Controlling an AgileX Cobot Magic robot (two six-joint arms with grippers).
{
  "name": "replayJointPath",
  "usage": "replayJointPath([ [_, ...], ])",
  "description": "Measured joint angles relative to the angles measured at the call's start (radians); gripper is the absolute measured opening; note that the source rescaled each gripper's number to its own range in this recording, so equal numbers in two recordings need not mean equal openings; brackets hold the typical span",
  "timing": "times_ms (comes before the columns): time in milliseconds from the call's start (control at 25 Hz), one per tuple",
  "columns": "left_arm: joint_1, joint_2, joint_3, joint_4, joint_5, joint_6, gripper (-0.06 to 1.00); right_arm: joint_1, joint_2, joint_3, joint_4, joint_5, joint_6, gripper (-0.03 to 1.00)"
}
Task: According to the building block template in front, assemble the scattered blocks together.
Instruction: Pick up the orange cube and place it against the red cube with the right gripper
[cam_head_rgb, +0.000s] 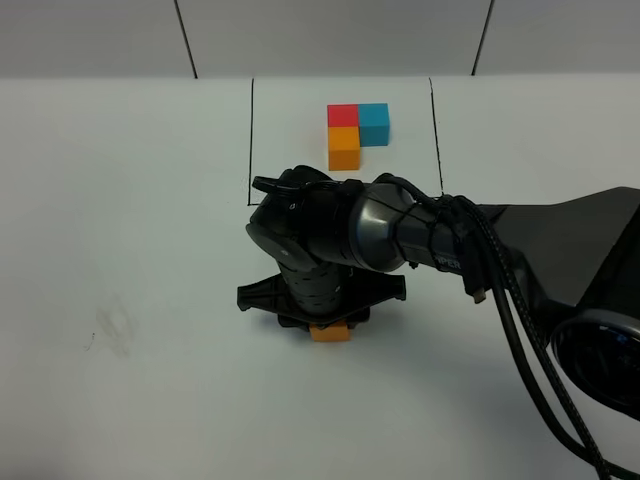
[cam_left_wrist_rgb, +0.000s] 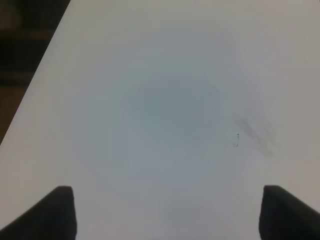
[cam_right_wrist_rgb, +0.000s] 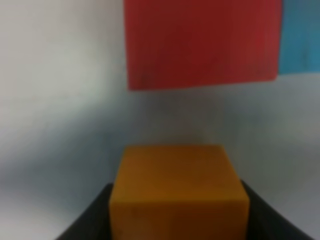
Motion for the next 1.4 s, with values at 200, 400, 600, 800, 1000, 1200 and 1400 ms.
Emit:
replayJointPath([
  [200, 0.000, 0.000, 0.000, 0.000, 0.000, -0.003, 0.67, -0.015, 0.002, -0.001, 0.000, -0.027, 0.000, 0.27],
  [400, 0.000, 0.000, 0.000, 0.000, 0.000, -0.003, 0.67, -0.016, 0.002, -0.001, 0.000, -0.073, 0.000, 0.27],
  [600, 0.000, 0.000, 0.000, 0.000, 0.000, -0.002, 0.67, -0.016, 0.007, -0.002, -0.023, -0.079, 0.011, 0.27],
  [800, 0.000, 0.000, 0.000, 0.000, 0.000, -0.002, 0.67, -0.016, 0.015, -0.010, -0.026, -0.075, 0.018, 0.27],
  [1000, 0.000, 0.000, 0.000, 0.000, 0.000, -0.002, 0.67, -0.017, 0.016, -0.011, -0.031, -0.072, 0.053, 0.27],
  [1200, 0.000, 0.000, 0.000, 0.000, 0.000, -0.002, 0.67, -0.018, 0.017, -0.011, -0.054, -0.072, 0.079, 0.27],
  [1400, 0.000, 0.000, 0.000, 0.000, 0.000, -0.002, 0.67, -0.021, 0.019, -0.011, -0.081, -0.072, 0.105, 0.27],
])
